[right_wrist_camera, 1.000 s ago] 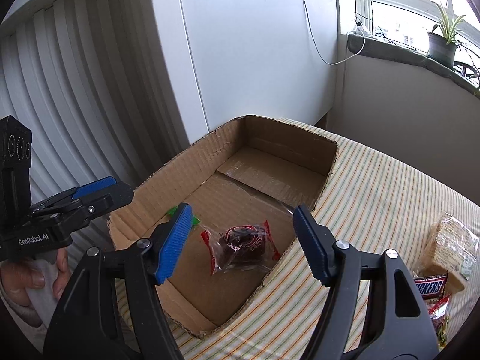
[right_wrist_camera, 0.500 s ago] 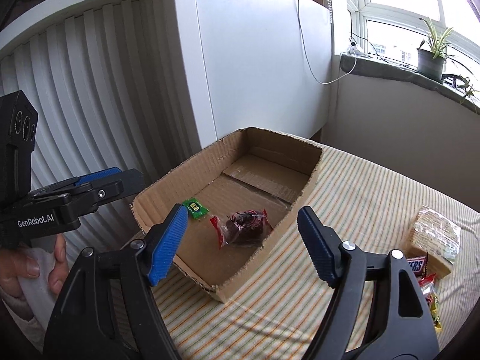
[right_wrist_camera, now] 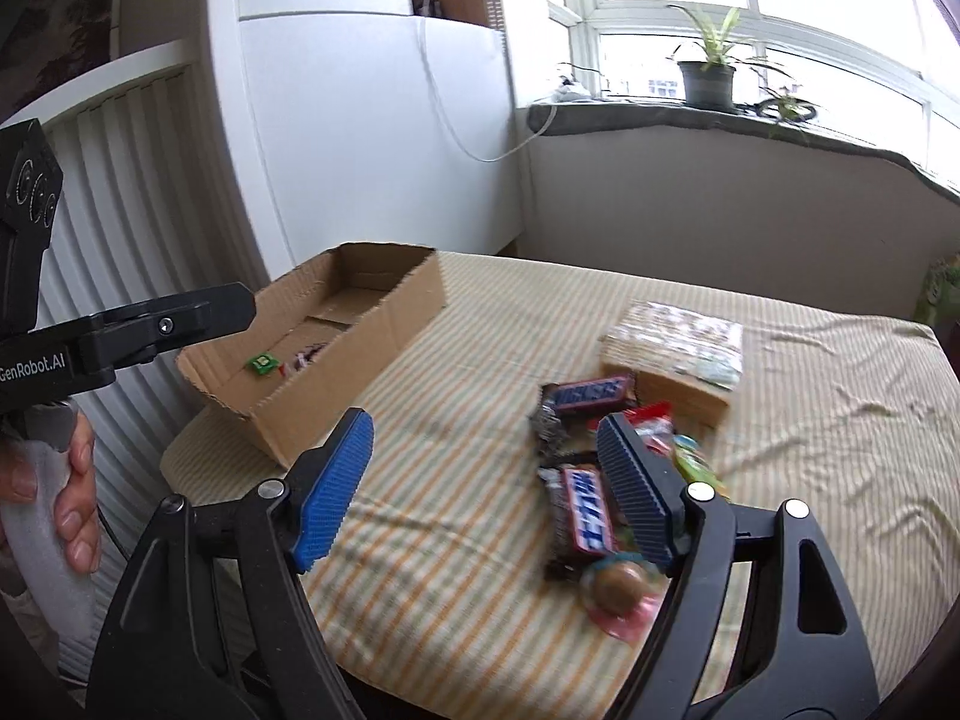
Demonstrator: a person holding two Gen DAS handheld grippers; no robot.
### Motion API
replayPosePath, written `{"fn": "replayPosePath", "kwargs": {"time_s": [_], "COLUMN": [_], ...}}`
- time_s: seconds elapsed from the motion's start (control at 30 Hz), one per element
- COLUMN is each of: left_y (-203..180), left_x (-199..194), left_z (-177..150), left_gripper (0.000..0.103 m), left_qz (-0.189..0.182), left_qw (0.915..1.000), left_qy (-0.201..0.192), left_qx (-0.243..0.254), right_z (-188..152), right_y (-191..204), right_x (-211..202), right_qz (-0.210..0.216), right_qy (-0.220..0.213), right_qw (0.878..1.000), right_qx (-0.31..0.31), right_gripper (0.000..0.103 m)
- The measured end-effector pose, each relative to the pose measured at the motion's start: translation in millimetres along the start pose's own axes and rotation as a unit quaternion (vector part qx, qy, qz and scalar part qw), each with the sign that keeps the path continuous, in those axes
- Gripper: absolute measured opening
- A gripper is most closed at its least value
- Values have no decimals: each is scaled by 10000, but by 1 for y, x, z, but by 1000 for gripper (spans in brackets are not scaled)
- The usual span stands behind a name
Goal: Organize snacks
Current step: 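Move both tools back over the snack pile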
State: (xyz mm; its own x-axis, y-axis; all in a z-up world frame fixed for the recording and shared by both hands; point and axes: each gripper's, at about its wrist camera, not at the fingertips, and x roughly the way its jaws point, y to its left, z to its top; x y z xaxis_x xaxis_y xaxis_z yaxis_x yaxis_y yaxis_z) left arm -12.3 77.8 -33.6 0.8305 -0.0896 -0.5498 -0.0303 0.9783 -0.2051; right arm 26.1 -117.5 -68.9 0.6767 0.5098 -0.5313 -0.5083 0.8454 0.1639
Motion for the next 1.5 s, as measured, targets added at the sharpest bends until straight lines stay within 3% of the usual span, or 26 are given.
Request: {"fn": "replayPosePath", "kwargs": {"time_s": [0.2,0.37,0.83,1.03,1.27,1.5], "left_y": [-60,-87,-94,-96,-84,-89], "left_x": [21,21,22,44,74,87], "left_z": [-5,-6,-7,-37,-93,-89], "left_gripper": [80,80,80,80,80,80], "left_qz": [-470,-632,-654,-801,-718,-772], "left_qw": [9977,9951,9946,9930,9899,9869], "left_qy": [235,283,321,559,1154,1371], "left_qx": [429,703,734,660,397,353], "right_z": [-25,-30,-40,-73,-105,-96], "right_y": [-74,-96,-88,-79,-65,-49], "right_x": [-43,-61,-55,-37,-23,-4], "right_qz": [-747,-894,-849,-969,-936,-756], "right_qy": [-102,-241,-125,196,499,522], "right_qw": [9954,9928,9943,9942,9943,9953], "right_qx": [587,756,635,426,42,-301], "right_gripper": [86,86,86,86,86,85]}}
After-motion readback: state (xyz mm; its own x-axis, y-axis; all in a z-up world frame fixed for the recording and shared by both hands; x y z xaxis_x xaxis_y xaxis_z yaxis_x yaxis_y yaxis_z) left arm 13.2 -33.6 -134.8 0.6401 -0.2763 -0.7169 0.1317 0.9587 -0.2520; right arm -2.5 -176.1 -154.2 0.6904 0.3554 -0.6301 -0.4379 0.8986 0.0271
